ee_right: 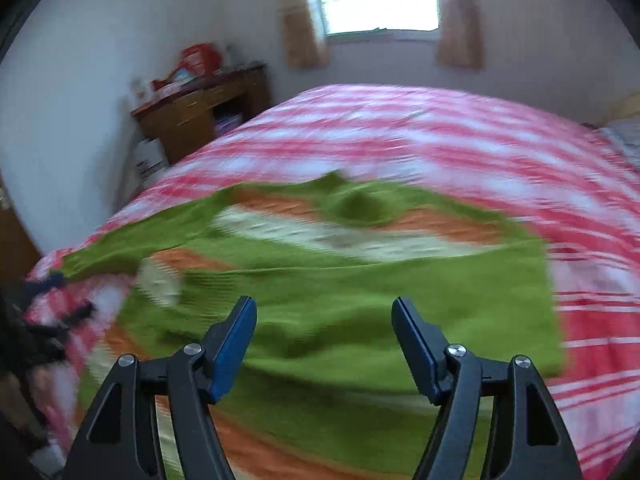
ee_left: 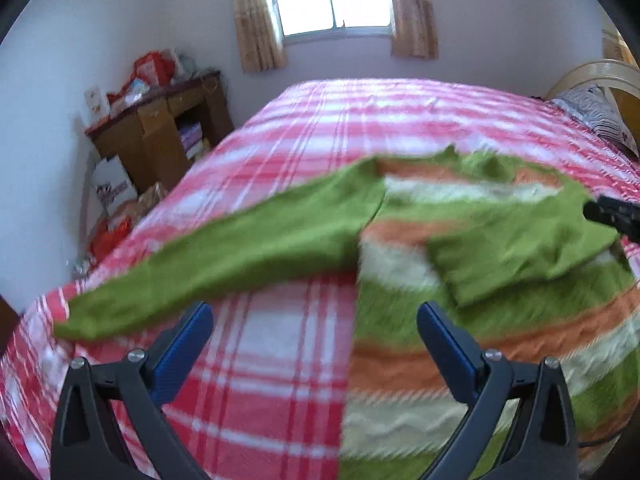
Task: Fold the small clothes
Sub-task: 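Lift the sleeve with the right tool and lay it across the sweater body, then open the right tool and release the folded sleeve on the body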
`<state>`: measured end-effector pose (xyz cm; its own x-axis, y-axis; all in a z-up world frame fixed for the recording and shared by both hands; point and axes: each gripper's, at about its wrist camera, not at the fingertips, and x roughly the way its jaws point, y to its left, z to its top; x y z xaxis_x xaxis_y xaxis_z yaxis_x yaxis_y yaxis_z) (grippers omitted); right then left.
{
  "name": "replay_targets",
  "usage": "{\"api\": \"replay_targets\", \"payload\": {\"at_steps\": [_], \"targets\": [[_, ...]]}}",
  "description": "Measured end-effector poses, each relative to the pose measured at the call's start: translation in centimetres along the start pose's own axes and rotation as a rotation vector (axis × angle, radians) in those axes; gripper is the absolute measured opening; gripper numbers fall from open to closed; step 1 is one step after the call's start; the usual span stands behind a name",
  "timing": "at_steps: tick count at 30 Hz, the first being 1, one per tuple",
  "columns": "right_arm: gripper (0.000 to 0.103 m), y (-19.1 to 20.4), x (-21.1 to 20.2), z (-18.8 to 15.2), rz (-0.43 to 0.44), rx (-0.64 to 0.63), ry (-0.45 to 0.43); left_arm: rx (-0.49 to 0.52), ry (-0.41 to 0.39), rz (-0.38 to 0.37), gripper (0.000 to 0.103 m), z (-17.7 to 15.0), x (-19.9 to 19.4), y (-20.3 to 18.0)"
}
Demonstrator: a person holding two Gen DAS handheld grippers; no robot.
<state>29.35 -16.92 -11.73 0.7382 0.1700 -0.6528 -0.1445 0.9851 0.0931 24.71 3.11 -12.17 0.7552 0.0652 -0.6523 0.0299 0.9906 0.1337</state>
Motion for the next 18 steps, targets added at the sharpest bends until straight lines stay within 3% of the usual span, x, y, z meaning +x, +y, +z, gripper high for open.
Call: {"api": "replay_targets", "payload": {"at_steps": [3,7,10,12,16,18], "targets": [[0.071,-5.3,-1.0,0.1,-0.099,0.093,-0.027,0.047,-0.016,0.027,0.103,1.6,0.8,-2.7],[0.071,-9.7,-0.3,-0.6,-0.115,0.169,-0.001,0.09,0.013,0.021,0.103,1.8,3.1,-6.4],[0.071,-10.3,1.4,-2.3,-0.046,0.167,0.096,0.119,0.051,0.034,0.103,1.1,4.8,-8.3],[0.071,-9.5,2.0,-3.5,-0.072,0.11,0.117,0.097,0.108,-0.01,0.091,0.7,5.5,-8.4],[0.071,-8.9,2.0,-4.0,-0.115,0.087,0.091,0.0,0.154,-0.132,0.081,0.5,5.8,-7.1],[0.071,-8.5,2.2,-4.1,-0.135,0.067,0.095,-0.072,0.179,-0.211,0.068,0.5,6.2,-6.2]]}}
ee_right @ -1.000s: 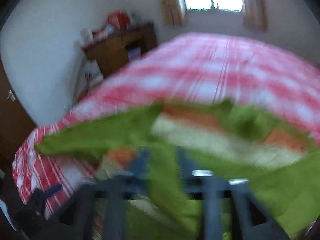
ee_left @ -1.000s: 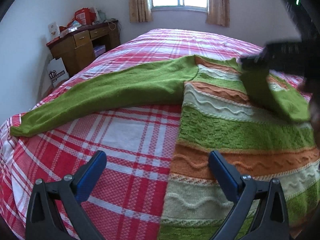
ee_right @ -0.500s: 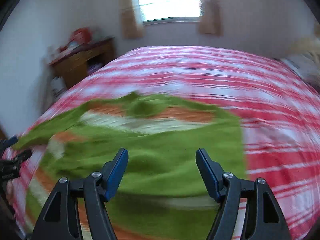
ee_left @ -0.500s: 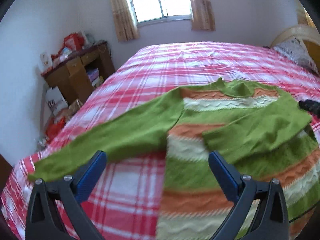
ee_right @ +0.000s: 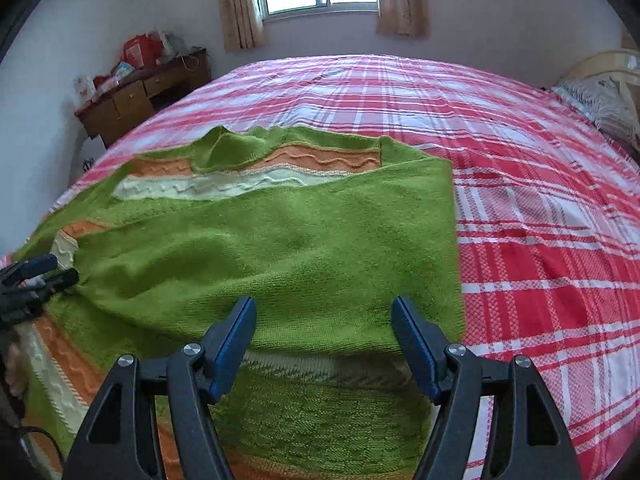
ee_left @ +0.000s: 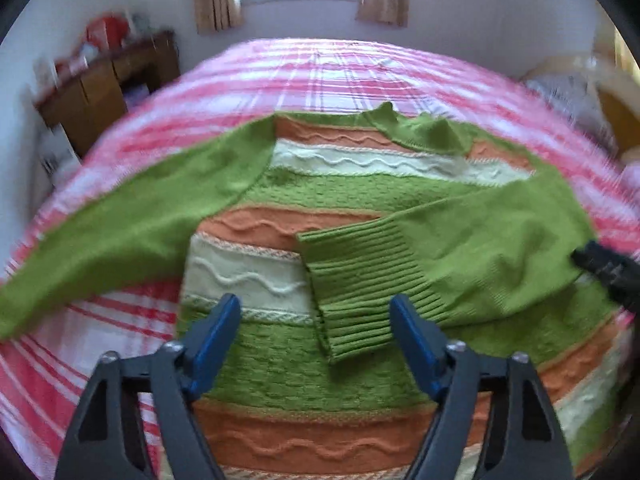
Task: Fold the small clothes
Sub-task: 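Open the right tool and release the folded sleeve on the body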
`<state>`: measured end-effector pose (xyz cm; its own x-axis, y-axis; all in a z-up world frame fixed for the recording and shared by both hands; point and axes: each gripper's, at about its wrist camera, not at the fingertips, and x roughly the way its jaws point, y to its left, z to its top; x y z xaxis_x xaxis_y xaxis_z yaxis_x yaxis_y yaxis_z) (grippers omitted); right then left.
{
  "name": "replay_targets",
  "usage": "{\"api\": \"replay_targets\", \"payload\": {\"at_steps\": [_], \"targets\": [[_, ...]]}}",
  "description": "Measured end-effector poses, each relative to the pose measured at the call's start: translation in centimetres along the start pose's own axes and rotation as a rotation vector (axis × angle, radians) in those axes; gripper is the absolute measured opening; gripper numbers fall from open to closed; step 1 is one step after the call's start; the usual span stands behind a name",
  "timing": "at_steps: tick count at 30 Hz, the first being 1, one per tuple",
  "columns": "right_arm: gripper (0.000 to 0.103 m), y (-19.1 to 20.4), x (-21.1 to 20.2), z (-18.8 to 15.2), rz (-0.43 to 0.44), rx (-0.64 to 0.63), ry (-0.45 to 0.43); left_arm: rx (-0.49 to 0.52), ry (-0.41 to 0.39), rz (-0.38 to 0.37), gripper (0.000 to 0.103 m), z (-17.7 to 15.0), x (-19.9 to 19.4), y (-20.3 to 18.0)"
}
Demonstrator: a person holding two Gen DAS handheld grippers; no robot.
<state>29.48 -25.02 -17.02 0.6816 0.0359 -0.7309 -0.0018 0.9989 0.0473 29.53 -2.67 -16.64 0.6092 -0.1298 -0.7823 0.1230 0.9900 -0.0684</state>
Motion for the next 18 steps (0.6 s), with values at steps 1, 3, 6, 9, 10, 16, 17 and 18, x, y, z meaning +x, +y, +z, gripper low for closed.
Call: {"api": "replay_targets", "payload": {"at_steps": [1,3,6,9,10,16,17,18], "targets": [[0.071,0.1,-0.2,-0.1,-0.009,-0.006,-0.006,-0.043,0.017,-0.05,0.066,0.0,0.2,0.6],[0.071,0.0,-0.8,-0.6,-0.016,0.002,-0.038,-0.08,0.012,-0.115,0.066,0.1,0.3,0.7],[0.071,-0.8,-3.3,-1.3,-0.018,0.061,-0.164,-0.063,0.016,-0.152,0.051,0.1,0.6,-0.3],[0.072,-2.4,-4.6,-1.8,-0.008,0.143,-0.231,-0.033,0.002,-0.129,0.012,0.3,0.8,-1.2],[0.072,-3.0,-4.6,-1.8,-0.006,0.175,-0.229,-0.027,-0.006,-0.144,0.007,0.2,0.6,-1.3],[0.072,-5.3,-4.5,-2.2,0.019,0.298,-0.231,-0.018,-0.064,-0.126,0.005,0.7,-0.9,-0.5],[0.072,-5.2,-4.7,-2.4,0.022,0.297,-0.242,-0.025,-0.072,-0.127,0.005,0.8,-1.1,-0.1],[0.072,-5.2,-5.0,-2.5,0.022,0.296,-0.253,-0.031,-0.076,-0.119,0.005,0.9,-1.1,0.2]]}}
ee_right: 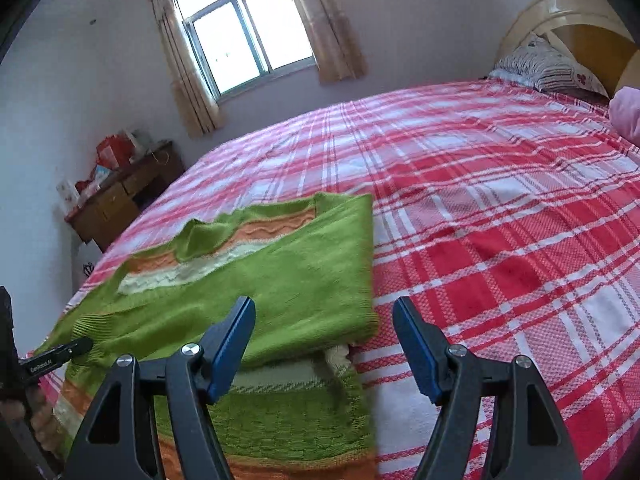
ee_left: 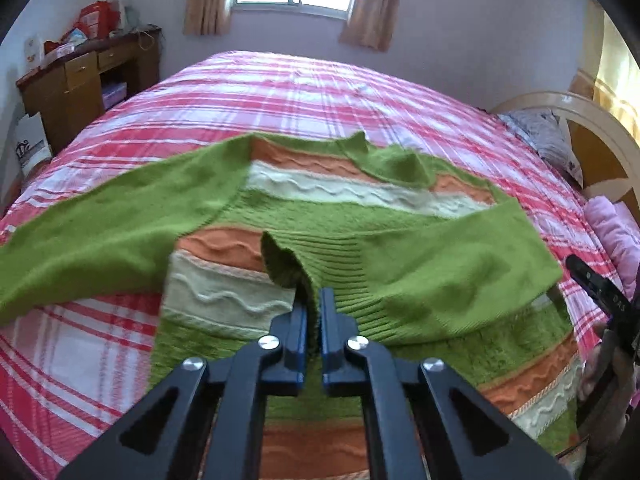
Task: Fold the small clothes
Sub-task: 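Open the right tool and release the folded sleeve on the body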
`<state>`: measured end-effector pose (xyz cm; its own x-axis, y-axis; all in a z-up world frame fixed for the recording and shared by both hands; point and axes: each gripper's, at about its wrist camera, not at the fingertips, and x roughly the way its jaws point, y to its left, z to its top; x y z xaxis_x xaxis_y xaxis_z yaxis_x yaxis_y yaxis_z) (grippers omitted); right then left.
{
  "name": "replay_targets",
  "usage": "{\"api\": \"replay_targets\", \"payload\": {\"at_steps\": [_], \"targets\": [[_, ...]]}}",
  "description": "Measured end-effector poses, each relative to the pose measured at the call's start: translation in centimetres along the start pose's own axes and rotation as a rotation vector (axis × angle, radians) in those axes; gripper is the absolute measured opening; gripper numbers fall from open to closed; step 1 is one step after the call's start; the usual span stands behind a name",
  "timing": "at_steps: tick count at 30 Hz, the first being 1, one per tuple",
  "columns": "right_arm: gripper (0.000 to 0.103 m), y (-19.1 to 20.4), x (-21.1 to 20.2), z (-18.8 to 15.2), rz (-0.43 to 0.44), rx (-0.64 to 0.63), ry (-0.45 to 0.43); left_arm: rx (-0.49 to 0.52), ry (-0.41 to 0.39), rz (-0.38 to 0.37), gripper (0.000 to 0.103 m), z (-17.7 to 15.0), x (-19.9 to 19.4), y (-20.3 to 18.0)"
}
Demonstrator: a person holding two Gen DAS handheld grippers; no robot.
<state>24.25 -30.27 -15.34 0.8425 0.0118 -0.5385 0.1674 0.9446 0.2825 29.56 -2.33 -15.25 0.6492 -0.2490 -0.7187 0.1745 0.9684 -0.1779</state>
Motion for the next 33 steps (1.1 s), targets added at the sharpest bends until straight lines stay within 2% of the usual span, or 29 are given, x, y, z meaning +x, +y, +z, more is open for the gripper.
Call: {"api": "replay_targets", "payload": {"at_steps": [3,5,6,8,10,12,13,15,16,19,21,23,26,27,29,30,33], "targets": [[0.072,0.2,0.1,0.0,-0.001,-0.01,0.007,0.016,0.002,0.013,0.005,-0.4,0.2,0.4],[0.072,1.2,0.5,0.2,0.011,-0.061,0.029,0.022,0.019,0.015,0.007,-0.7,0.8,0.3],[0.072,2.0,0.8,0.3,0.026,-0.104,0.045,0.023,0.025,0.037,0.014,-0.8,1.2,0.2],[0.072,4.5,2.0,0.6,0.078,-0.225,0.107,0.003,0.022,0.044,0.02,-1.1,1.5,0.5],[0.072,5.1,3.6,0.8,0.125,-0.237,0.185,-0.015,0.024,0.05,0.037,-1.0,1.6,0.8],[0.071,3.9,5.4,0.9,0.019,-0.205,0.266,-0.024,0.006,0.046,0.067,-1.1,1.1,1.0],[0.071,2.7,5.9,1.0,-0.017,-0.16,0.292,-0.027,-0.009,0.049,0.072,-1.2,0.6,1.0],[0.07,1.3,5.3,1.3,0.028,-0.105,0.291,-0.029,-0.026,0.05,0.093,-1.6,0.1,1.2],[0.07,1.2,4.9,1.3,0.018,-0.12,0.294,-0.037,-0.033,0.04,0.096,-1.9,-0.2,1.4],[0.071,2.4,3.4,1.4,-0.076,-0.193,0.273,-0.057,-0.052,0.024,0.097,-2.2,-0.6,1.8],[0.071,3.8,2.7,1.9,-0.032,-0.22,0.243,-0.068,-0.044,0.019,0.097,-2.1,-0.4,2.0],[0.071,5.8,3.0,2.6,-0.03,-0.266,0.226,-0.073,-0.034,0.026,0.097,-2.0,-0.2,2.0],[0.071,6.7,5.3,2.8,-0.018,-0.264,0.262,-0.062,-0.03,0.045,0.097,-2.2,-0.6,2.1],[0.071,6.1,6.5,2.4,-0.045,-0.25,0.298,-0.056,-0.03,0.052,0.097,-2.4,-0.9,2.2],[0.071,4.0,7.9,1.4,-0.097,-0.213,0.341,-0.04,-0.045,0.09,0.097,-2.7,-2.0,2.8],[0.071,3.9,7.4,1.2,-0.073,-0.223,0.308,-0.033,-0.054,0.106,0.097,-2.9,-2.5,3.1],[0.071,4.3,6.3,1.1,-0.107,-0.259,0.319,-0.01,-0.085,0.194,0.097,-3.2,-4.2,4.7]]}}
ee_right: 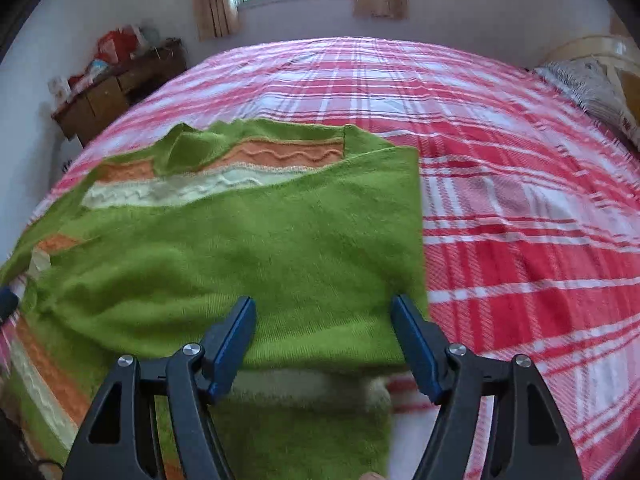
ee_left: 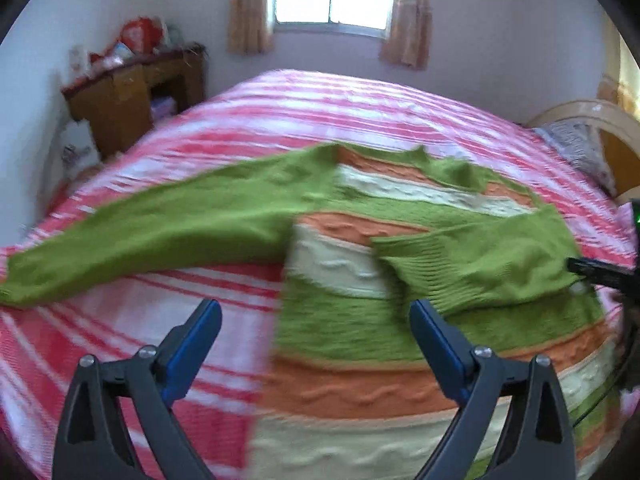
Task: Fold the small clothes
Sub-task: 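Open the right tool and release the folded sleeve on the body, then reach the left tool to the other sleeve cuff and close on it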
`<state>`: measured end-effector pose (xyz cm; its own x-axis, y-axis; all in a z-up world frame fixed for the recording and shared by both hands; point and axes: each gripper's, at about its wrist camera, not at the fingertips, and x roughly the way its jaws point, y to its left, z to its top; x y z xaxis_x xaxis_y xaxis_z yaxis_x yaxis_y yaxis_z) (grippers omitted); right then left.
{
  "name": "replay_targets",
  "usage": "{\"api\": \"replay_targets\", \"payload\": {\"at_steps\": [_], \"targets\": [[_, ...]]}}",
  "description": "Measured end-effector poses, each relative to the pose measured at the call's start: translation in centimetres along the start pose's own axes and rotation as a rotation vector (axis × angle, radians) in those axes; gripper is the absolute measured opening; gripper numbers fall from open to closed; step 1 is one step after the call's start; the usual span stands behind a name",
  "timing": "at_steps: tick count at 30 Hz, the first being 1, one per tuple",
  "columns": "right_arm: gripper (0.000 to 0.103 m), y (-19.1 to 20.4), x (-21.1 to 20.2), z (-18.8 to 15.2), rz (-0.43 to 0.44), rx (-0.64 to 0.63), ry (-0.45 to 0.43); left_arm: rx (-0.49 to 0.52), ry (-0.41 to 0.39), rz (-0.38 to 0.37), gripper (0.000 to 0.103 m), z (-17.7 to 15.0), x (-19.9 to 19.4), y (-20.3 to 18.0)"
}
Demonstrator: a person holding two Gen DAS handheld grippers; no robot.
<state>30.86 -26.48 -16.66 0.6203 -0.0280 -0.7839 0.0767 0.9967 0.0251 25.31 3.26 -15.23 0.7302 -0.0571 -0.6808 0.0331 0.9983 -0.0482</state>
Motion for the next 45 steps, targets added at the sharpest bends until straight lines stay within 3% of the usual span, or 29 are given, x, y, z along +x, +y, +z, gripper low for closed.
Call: {"api": "replay_targets", "payload": {"at_steps": [3,5,8,11,13,15,19,32,37,40,45], "targets": [[0.071,1.8,-0.8,0.5,-0.1,-0.033,-0.004,0.011,0.003,0.098,0.097,0.1,-0.4,1.7],[0.071,4.2,-1.8,1.1,-0.025,-0.054,-0.042,0.043,0.005,0.169,0.097,0.1,-0.5,2.4],[0.071,8.7,-1.5,1.7,0.104,-0.11,-0.046,0.054,0.009,0.205,0.097,-0.1,-0.8,3.8],[0.071,12.5,0.4,0.8,0.162,-0.187,-0.036,0.047,0.034,0.251,0.097,-0.5,-0.8,5.5],[0.073,13.8,1.7,-0.5,0.154,-0.209,-0.022,0.038,0.046,0.282,0.097,-0.7,-0.9,6.6],[0.075,14.1,1.1,-0.7,0.124,-0.226,-0.049,0.031,0.061,0.305,0.097,-1.0,-0.9,7.7],[0.077,13.1,1.0,-1.0,0.16,-0.178,-0.045,0.016,0.086,0.364,0.097,-1.4,-0.8,10.1],[0.079,13.3,1.2,-1.0,0.165,-0.177,-0.055,-0.064,0.152,0.508,0.097,-2.1,-1.6,17.2],[0.08,13.2,1.1,-1.0,0.172,-0.171,-0.057,-0.162,0.152,0.467,0.097,-1.8,-2.4,20.0],[0.08,13.3,1.1,-1.0,0.172,-0.171,-0.057,-0.347,0.116,0.365,0.095,-1.6,-3.9,23.4],[0.08,13.3,1.0,-1.0,0.17,-0.173,-0.058,-0.688,0.045,0.146,0.076,-2.2,-6.1,29.0]]}}
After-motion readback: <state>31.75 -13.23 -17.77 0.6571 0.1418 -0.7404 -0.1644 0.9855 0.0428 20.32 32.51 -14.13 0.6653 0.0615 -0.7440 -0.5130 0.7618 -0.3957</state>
